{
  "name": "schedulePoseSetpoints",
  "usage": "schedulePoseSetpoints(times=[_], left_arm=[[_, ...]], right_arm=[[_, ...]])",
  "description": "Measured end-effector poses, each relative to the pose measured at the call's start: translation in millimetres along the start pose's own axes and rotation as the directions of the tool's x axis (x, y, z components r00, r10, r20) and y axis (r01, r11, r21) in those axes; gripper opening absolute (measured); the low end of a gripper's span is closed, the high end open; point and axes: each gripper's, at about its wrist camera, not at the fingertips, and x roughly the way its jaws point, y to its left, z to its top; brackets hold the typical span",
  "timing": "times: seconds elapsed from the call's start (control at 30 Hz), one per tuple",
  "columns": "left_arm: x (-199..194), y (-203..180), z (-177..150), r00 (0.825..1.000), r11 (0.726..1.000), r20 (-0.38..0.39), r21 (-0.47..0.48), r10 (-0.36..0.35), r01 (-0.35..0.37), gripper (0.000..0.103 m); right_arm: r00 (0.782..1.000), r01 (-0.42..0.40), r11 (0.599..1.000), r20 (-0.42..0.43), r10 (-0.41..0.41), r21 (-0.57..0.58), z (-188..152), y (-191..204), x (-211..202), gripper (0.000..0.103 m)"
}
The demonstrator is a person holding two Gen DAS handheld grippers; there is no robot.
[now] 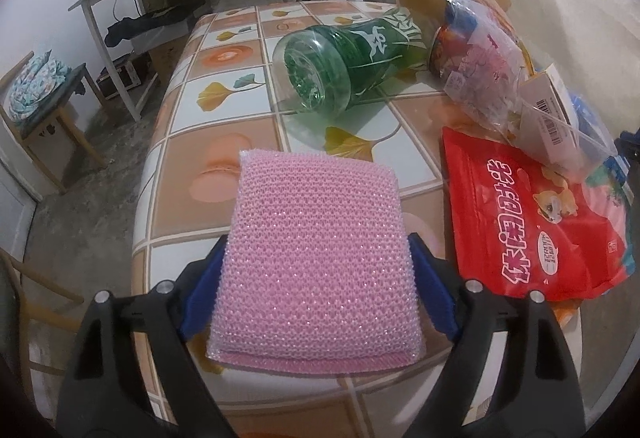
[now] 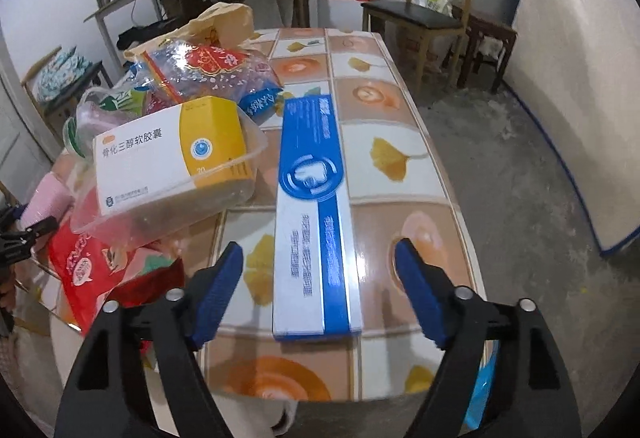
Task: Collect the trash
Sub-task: 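Grasp the red snack bag with the right tool while the left tool holds the sponge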
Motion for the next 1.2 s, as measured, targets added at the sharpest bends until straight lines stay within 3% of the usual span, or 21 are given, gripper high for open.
schedulePoseSetpoints(times=[0.2, 0.4, 0.5, 0.67, 0.7, 0.77, 0.9, 1.03, 1.1, 1.2], left_arm=[[3, 0, 0, 0.999, 0.999, 0.001, 0.002, 0.037, -0.037, 0.083], [5, 1, 1, 0.998, 0.998, 0.009, -0.009, 0.062, -0.062, 0.079], [5, 2, 0, 0.998, 0.998, 0.019, -0.016, 0.061, -0.061, 0.078], [4, 4, -6, 0.997, 0.998, 0.041, -0.02, 0.067, -0.066, 0.078], [4, 6, -7, 0.997, 0.998, 0.045, -0.024, 0.064, -0.063, 0.078], [5, 8, -9, 0.997, 0.998, 0.052, -0.025, 0.056, -0.055, 0.078], [4, 11, -9, 0.997, 0.999, 0.068, -0.023, 0.047, -0.045, 0.078], [3, 15, -11, 0.996, 0.999, 0.088, -0.037, 0.026, -0.023, 0.078], [3, 17, -11, 0.995, 0.999, 0.098, -0.047, 0.017, -0.013, 0.078], [2, 20, -10, 0.994, 0.998, 0.106, -0.056, 0.004, 0.002, 0.078]], right_arm=[[0.998, 0.006, 1.0, 0.07, -0.004, -0.023, 14, 8, -12, 0.078], [0.974, -0.168, 0.979, 0.133, 0.183, -0.116, 39, 33, -37, 0.078], [0.963, -0.224, 0.958, 0.114, 0.246, -0.18, 47, 54, -38, 0.078], [0.915, -0.389, 0.878, -0.007, 0.404, -0.279, 37, 100, -41, 0.078], [0.913, -0.394, 0.868, -0.024, 0.407, -0.3, 31, 108, -42, 0.078], [0.93, -0.358, 0.871, -0.047, 0.364, -0.335, 20, 120, -45, 0.078], [0.934, -0.357, 0.906, -0.069, 0.351, -0.227, 12, 106, -44, 0.078], [0.922, -0.376, 0.927, -0.101, 0.373, -0.003, 0, 72, -30, 0.078], [0.906, -0.386, 0.917, -0.144, 0.397, 0.103, -10, 61, -16, 0.078], [0.854, -0.433, 0.866, -0.194, 0.483, 0.252, -27, 53, 3, 0.078]])
